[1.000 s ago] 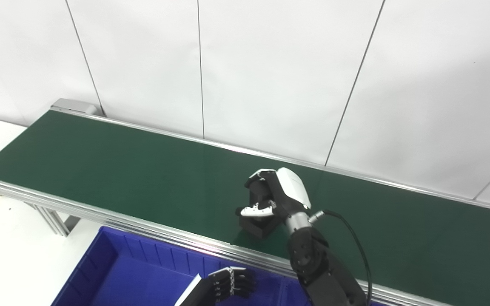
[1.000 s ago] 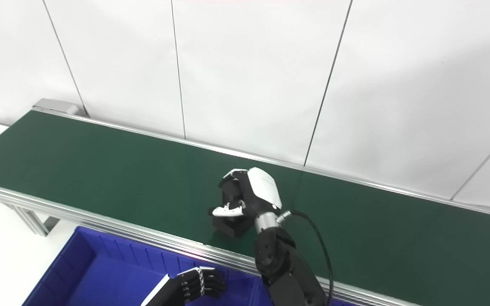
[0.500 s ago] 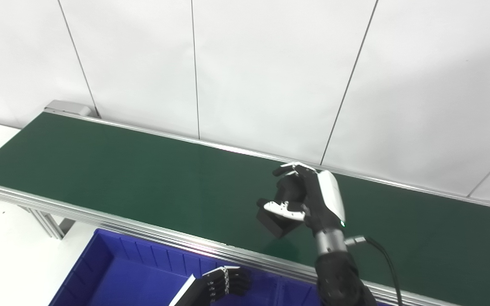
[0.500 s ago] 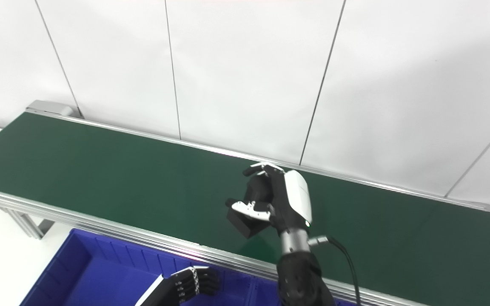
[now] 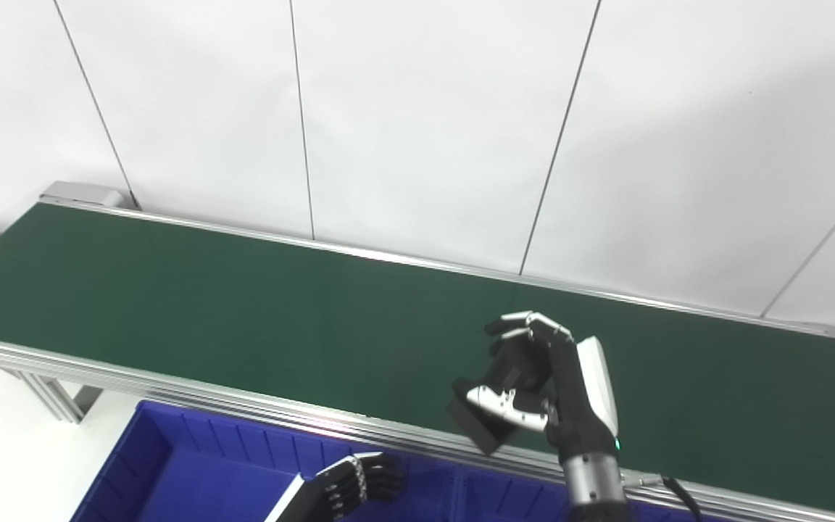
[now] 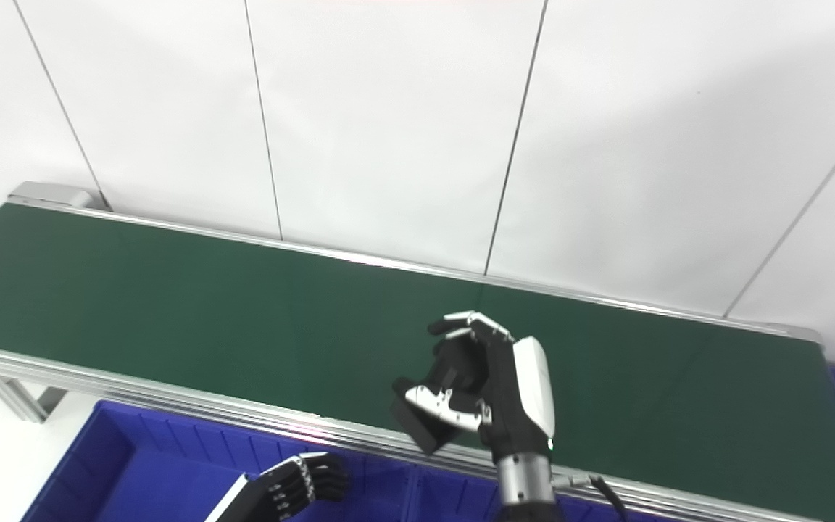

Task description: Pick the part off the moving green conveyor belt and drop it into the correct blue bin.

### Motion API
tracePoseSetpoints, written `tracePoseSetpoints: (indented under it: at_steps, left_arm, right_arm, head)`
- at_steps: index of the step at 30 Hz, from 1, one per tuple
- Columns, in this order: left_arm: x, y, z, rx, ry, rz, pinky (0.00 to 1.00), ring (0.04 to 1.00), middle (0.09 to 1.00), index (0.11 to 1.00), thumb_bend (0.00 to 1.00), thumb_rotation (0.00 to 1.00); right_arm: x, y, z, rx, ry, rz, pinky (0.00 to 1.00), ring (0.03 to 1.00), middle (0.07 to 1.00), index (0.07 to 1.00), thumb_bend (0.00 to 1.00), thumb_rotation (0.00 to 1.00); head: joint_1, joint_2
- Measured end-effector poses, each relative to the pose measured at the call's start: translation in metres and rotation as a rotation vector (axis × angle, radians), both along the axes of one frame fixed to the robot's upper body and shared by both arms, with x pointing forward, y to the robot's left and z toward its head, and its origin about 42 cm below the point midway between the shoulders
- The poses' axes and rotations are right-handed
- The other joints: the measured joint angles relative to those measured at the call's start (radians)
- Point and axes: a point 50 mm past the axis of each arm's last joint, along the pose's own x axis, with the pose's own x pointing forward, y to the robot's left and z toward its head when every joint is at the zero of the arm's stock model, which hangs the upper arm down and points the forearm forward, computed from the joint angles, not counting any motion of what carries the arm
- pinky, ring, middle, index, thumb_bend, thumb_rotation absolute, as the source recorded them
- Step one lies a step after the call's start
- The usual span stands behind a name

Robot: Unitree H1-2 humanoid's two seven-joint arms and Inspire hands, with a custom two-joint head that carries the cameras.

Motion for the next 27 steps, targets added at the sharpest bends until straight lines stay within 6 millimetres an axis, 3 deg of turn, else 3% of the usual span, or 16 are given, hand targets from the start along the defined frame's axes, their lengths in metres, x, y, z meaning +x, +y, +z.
tracePoseSetpoints:
  at_steps: [7,16,20,27]
  left_arm:
    - [-0.005,0.017,0.007,0.032,-0.025,0.003,0.72,0.735,0.738,0.749,0.87,0.18]
    - [-0.003,0.022,0.012,0.023,-0.045,0.011,0.73,0.739,0.740,0.741,0.88,0.19]
    - [-0.002,0.025,0.016,0.018,-0.060,0.012,0.72,0.741,0.741,0.738,0.89,0.20]
    - [0.000,0.027,0.020,0.006,-0.074,0.002,0.73,0.737,0.738,0.735,0.90,0.19]
  right_arm:
    - [-0.024,-0.014,-0.014,-0.022,0.063,-0.053,0.28,0.410,0.512,0.569,0.49,0.00]
    - [-0.054,-0.036,-0.042,-0.053,0.176,-0.101,0.29,0.411,0.512,0.560,0.49,0.00]
    - [-0.061,-0.042,-0.056,-0.066,0.229,-0.112,0.29,0.411,0.512,0.564,0.49,0.00]
    - [-0.064,-0.051,-0.078,-0.071,0.308,-0.134,0.31,0.411,0.507,0.562,0.49,0.00]
  head:
    - [-0.037,0.037]
    - [-0.066,0.089]
    - [-0.078,0.124]
    - [-0.086,0.150]
